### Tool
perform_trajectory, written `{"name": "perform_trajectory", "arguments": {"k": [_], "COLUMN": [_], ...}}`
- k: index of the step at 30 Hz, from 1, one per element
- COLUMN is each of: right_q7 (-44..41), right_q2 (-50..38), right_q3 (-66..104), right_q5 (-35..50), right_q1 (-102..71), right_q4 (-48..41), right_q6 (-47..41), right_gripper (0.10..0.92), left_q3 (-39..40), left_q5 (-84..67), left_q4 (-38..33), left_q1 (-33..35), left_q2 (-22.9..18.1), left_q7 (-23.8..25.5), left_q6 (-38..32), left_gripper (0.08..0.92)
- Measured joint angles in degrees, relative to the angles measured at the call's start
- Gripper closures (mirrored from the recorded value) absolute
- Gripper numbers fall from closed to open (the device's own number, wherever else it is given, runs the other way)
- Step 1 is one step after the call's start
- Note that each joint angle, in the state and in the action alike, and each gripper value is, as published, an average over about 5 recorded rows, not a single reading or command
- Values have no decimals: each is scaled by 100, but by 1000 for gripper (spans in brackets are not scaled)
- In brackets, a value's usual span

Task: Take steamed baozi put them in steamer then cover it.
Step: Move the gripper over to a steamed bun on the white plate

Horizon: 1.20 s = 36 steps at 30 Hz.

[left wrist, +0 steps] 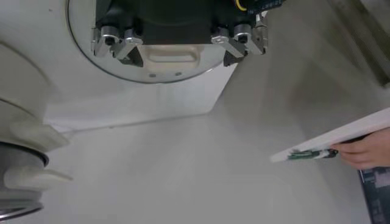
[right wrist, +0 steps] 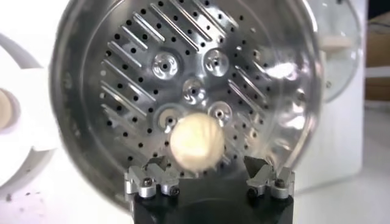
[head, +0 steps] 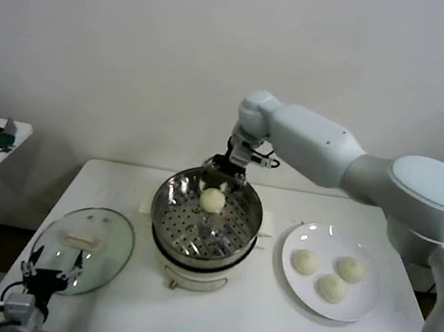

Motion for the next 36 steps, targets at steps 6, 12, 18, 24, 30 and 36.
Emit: {"name": "perform_trajectory", "arguments": {"k": [6, 12, 18, 24, 30, 36], "right_q7": [-241, -112, 187, 542, 878, 1059], "right_q2": [-854, -1843, -2650, -3038, -3109, -2954], "right_q3": [-980, -2003, -2509, -2503, -2170, -1789], "right_q5": [1304, 2147, 2453, 2494, 2374, 2245], "right_q1": [865, 1396, 1380, 902, 184, -468], "right_q4": [460, 1246, 1973, 2372, 2431, 2223], "right_q6": [-976, -2202, -3303, -4138, -4724, -5034], "right_gripper": [203, 203, 203, 203, 203, 203], "left_q3": [20, 37, 42, -16, -74, -129], "left_q5": [-1, -18, -11, -14, -23, -37], "left_q4": [-22, 10, 37, 47, 36, 22], "left_q1": [-19, -48, -52, -34, 22, 93], "left_q2": [28, 41, 39, 8, -22, -26], "left_q7": [3, 5, 11, 7, -2, -9], "left_q6": [9, 12, 16, 17, -3, -22], "left_gripper": [177, 177, 177, 177, 177, 177]}}
